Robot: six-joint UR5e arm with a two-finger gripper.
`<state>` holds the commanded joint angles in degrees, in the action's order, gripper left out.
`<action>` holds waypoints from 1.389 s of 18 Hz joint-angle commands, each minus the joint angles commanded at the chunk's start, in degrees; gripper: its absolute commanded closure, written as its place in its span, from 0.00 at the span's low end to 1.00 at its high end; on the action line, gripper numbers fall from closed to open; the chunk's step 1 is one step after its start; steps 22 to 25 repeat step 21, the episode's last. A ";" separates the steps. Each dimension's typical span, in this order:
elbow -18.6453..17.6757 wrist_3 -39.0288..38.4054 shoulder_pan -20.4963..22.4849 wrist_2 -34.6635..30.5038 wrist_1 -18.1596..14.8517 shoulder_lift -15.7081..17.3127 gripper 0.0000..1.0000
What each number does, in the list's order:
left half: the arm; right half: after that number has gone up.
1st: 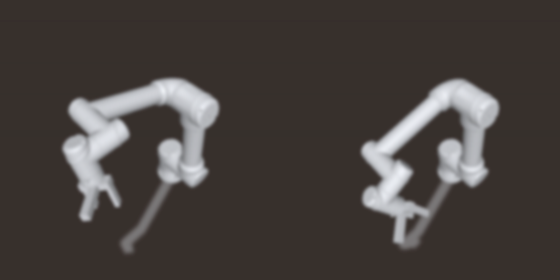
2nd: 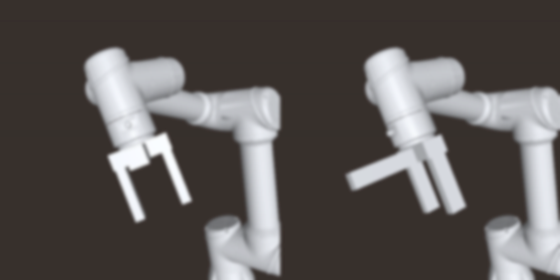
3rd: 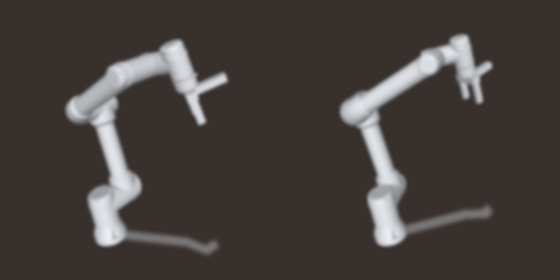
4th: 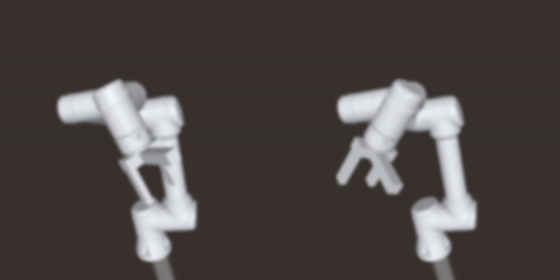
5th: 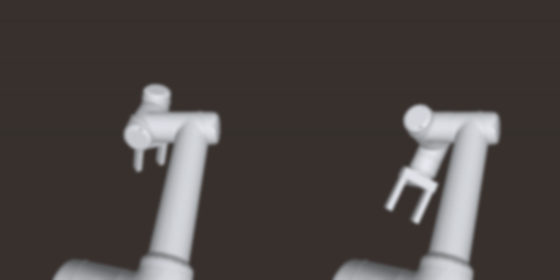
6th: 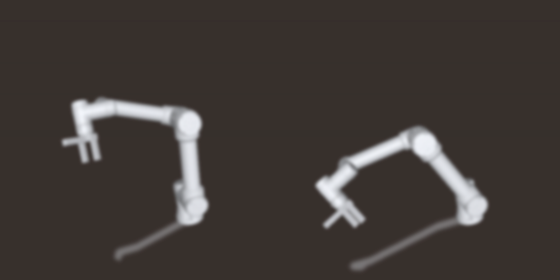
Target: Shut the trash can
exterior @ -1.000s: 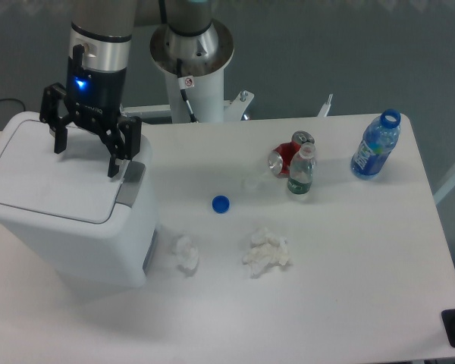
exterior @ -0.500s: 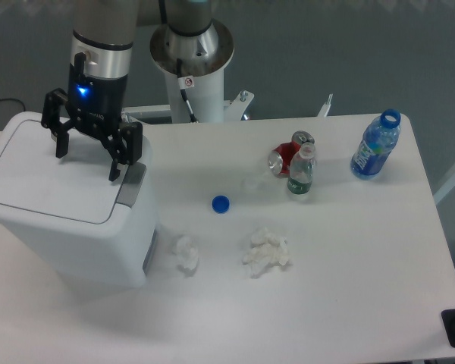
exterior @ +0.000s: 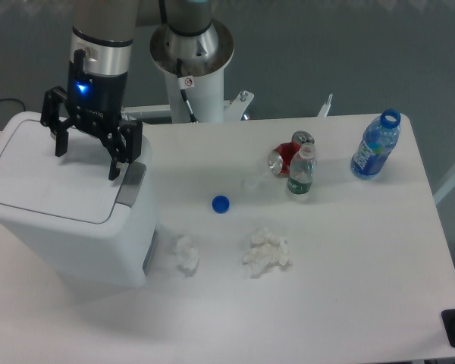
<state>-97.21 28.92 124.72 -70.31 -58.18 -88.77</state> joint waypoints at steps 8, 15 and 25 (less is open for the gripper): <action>1.05 0.87 4.21 -5.87 -0.09 0.71 0.00; 2.64 11.66 10.88 -9.49 -0.26 -0.17 0.00; 2.46 23.98 16.34 -9.67 -0.18 -1.49 0.00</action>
